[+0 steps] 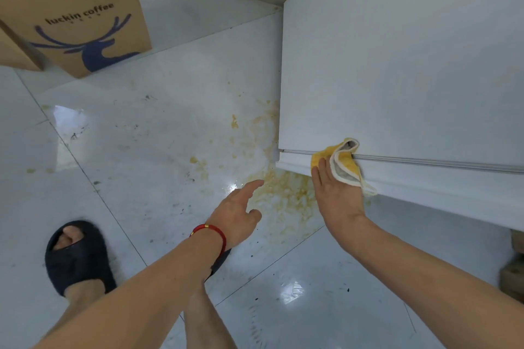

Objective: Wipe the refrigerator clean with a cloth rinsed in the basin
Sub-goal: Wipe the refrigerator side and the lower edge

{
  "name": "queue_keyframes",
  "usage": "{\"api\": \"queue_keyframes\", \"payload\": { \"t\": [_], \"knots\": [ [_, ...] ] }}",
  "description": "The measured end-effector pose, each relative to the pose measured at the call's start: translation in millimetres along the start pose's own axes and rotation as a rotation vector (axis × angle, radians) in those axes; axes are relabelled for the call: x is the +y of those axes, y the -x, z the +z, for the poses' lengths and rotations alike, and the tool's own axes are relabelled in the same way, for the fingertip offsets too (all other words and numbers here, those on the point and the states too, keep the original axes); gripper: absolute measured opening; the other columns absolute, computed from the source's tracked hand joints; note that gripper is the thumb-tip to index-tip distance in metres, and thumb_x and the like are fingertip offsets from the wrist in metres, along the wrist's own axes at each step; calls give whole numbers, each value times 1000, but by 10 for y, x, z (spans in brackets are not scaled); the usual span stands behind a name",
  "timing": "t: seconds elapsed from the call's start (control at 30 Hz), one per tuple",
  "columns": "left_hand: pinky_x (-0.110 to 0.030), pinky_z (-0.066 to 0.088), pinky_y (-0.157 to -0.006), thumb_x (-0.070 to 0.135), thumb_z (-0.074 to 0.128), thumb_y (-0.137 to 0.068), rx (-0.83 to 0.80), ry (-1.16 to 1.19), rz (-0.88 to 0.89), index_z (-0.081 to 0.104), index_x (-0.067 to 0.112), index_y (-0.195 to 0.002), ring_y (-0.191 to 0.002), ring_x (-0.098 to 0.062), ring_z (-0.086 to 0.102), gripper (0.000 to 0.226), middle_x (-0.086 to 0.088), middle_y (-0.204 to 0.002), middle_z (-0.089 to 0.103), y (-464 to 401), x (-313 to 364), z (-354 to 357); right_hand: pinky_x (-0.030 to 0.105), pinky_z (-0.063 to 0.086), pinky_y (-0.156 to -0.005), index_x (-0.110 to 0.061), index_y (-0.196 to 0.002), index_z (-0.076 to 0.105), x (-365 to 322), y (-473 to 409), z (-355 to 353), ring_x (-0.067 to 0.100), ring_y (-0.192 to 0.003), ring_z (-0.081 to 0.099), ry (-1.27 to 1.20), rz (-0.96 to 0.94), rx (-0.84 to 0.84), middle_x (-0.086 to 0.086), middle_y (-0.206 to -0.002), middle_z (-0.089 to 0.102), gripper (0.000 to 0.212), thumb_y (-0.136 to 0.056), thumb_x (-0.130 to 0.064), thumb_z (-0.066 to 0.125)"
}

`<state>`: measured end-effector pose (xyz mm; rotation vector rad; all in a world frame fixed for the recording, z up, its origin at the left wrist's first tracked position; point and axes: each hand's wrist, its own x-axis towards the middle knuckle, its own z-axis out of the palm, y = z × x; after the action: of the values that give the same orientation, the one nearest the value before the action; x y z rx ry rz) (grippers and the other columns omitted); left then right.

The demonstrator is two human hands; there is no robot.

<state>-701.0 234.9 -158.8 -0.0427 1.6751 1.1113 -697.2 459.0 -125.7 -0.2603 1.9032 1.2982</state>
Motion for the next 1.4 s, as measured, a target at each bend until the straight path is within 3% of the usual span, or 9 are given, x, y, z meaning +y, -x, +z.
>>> {"api": "queue_keyframes", "payload": {
  "t": [0.13, 0.23, 0.43, 0.53, 0.77, 0.9, 1.13, 1.27, 1.4],
  "knots": [
    [-30, 55, -93, 15, 49, -98, -20, 21, 26, 21, 61, -150, -89, -13, 64, 75, 7, -147, 41, -30, -37, 10, 83, -13, -102, -13, -165, -8, -210, -186, 30, 52, -155, 0, 15, -56, -54, 26, -169, 1, 98, -96, -39, 57],
    [-23, 47, -90, 14, 49, -100, 1, 15, 26, 17, 63, -151, -92, -11, 59, 77, 4, -148, 40, -167, -112, -66, 81, 1, -109, -26, -164, -9, -407, -357, 71, 60, -149, 0, 87, -82, -74, 31, -165, 3, 104, -92, -51, 61],
    [-31, 58, -78, 10, 47, -99, 57, 28, -19, 21, 61, -151, -69, -13, 57, 77, 1, -139, 45, -569, -336, -115, 85, -8, -105, -14, -162, -15, -871, -934, 145, 61, -150, -2, 183, -149, -45, 31, -167, 1, 103, -97, -51, 55],
    [-38, 58, -89, 10, 47, -99, 69, 18, -18, 22, 62, -150, -76, -14, 56, 77, 1, -135, 46, -787, -437, -98, 77, -2, -115, -11, -159, -17, -1197, -1359, 230, 52, -154, 4, 159, -203, -52, 24, -169, 4, 100, -100, -45, 56],
    [-36, 57, -92, 10, 46, -99, 76, -56, -34, 24, 58, -152, -94, -18, 62, 75, 1, -137, 49, -1081, -472, -112, 60, 15, -121, -28, -150, 47, -1372, -1885, 206, 32, -152, 26, 1, -282, -101, 2, -156, 41, 57, -94, -24, 60],
    [-34, 58, -87, 9, 44, -99, 53, -81, -39, 24, 55, -153, -89, -17, 59, 74, 0, -138, 48, -822, -273, -149, 44, 31, -118, -24, -141, 56, -1322, -1582, 216, 28, -142, 43, -6, -263, -137, -1, -144, 53, 56, -86, -12, 63],
    [-28, 56, -84, 10, 45, -101, 46, -172, -14, 21, 49, -156, -86, -15, 58, 72, -3, -141, 50, 377, 527, -298, 79, -4, -105, -16, -144, 48, -61, -72, -33, 45, -147, 26, 100, -120, -18, 19, -151, 39, 64, -83, -21, 69],
    [-31, 54, -93, 15, 43, -101, 58, -249, 32, 23, 36, -158, -103, -19, 58, 64, -4, -135, 57, 1228, 1221, -597, 65, 17, -117, -13, -143, 43, 958, 1044, -230, 41, -143, 27, -95, -64, 5, 22, -146, 37, 67, -83, -13, 72],
    [-17, 48, -69, 14, 45, -100, 47, -261, 110, 37, 31, -150, -85, -7, 60, 54, 14, -98, 56, 2238, 1836, -832, 51, 35, -111, -10, -139, 47, 2088, 2219, -651, 37, -141, 34, -434, 7, 1, 18, -143, 44, 62, -82, -4, 69]
  ]
}}
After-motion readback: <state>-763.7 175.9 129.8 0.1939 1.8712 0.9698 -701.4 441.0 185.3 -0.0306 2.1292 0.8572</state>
